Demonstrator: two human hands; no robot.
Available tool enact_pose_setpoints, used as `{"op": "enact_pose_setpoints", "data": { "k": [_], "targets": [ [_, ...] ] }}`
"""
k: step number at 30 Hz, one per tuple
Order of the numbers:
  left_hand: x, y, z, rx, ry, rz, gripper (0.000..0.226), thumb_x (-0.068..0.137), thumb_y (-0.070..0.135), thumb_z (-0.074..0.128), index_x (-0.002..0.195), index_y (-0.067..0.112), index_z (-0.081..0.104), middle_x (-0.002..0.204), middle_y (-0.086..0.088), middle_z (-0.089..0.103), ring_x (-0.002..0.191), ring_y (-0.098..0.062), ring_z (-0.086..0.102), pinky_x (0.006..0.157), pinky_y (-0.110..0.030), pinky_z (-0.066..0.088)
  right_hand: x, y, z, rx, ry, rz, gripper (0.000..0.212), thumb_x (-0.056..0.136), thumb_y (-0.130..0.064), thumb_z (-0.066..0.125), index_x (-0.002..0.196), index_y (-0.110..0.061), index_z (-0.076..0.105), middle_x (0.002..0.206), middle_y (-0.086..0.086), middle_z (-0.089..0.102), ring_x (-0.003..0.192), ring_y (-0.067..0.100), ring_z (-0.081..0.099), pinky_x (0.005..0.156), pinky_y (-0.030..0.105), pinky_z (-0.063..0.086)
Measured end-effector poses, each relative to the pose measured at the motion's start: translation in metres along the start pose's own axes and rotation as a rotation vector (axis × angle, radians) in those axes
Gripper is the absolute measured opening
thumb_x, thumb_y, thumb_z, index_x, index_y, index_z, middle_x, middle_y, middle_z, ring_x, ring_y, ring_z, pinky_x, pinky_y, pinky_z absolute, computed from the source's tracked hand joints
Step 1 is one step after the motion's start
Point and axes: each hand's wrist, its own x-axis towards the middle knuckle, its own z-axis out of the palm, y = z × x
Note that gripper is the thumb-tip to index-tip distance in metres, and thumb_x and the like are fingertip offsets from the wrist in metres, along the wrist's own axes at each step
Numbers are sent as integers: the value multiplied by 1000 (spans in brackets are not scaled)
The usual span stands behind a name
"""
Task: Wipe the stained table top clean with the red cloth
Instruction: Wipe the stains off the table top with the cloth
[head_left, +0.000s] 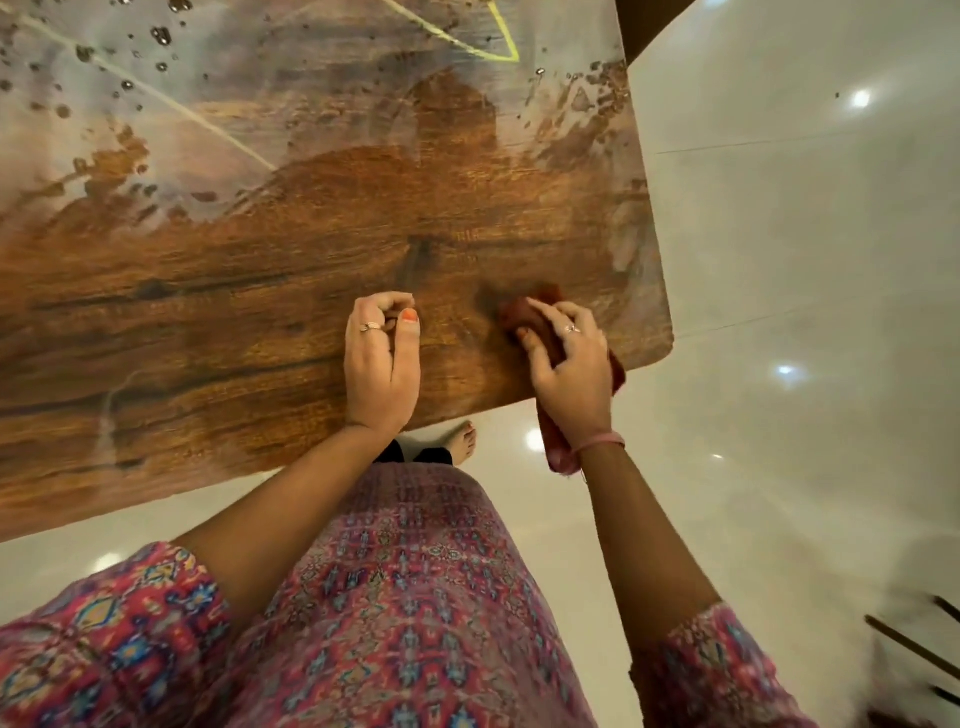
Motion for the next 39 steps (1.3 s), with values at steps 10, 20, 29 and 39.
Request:
{"op": "enact_pose_setpoints", "data": {
  "k": [10, 20, 29, 39],
  "targets": [
    [1, 3, 0, 25, 8, 21, 28, 95, 22, 40, 106, 2, 57, 102, 2, 52, 96, -9, 48, 89, -21, 37, 20, -6, 3, -13, 173, 214, 34, 95, -30, 52, 125, -18, 61, 121, 6, 54, 111, 21, 51, 96, 22, 36],
    [2, 16, 12, 185, -33, -13, 23, 93, 21, 48, 107, 5, 57, 106, -9, 56, 98, -23, 48, 86, -26, 28, 45, 57, -48, -106, 209, 378, 33, 93, -21, 58, 124, -11, 62, 116, 17, 55, 108, 34, 54, 95, 39, 41],
    [12, 48, 71, 205, -358, 203, 30, 88, 21, 55, 116, 12, 55, 120, -6, 52, 111, -19, 45, 91, -32, 26, 60, 72, -58, -240, -28, -5, 38, 91, -18, 57, 128, -30, 59, 128, 5, 52, 108, 30, 48, 95, 42, 42],
    [48, 85, 159, 114, -55, 5, 23, 90, 13, 55, 112, 5, 56, 112, -9, 55, 107, -23, 51, 94, -38, 39, 192, 59, -60, -261, -35, -147, 32, 93, -25, 54, 124, -25, 62, 125, 6, 56, 104, 29, 51, 87, 32, 38]
  ]
}}
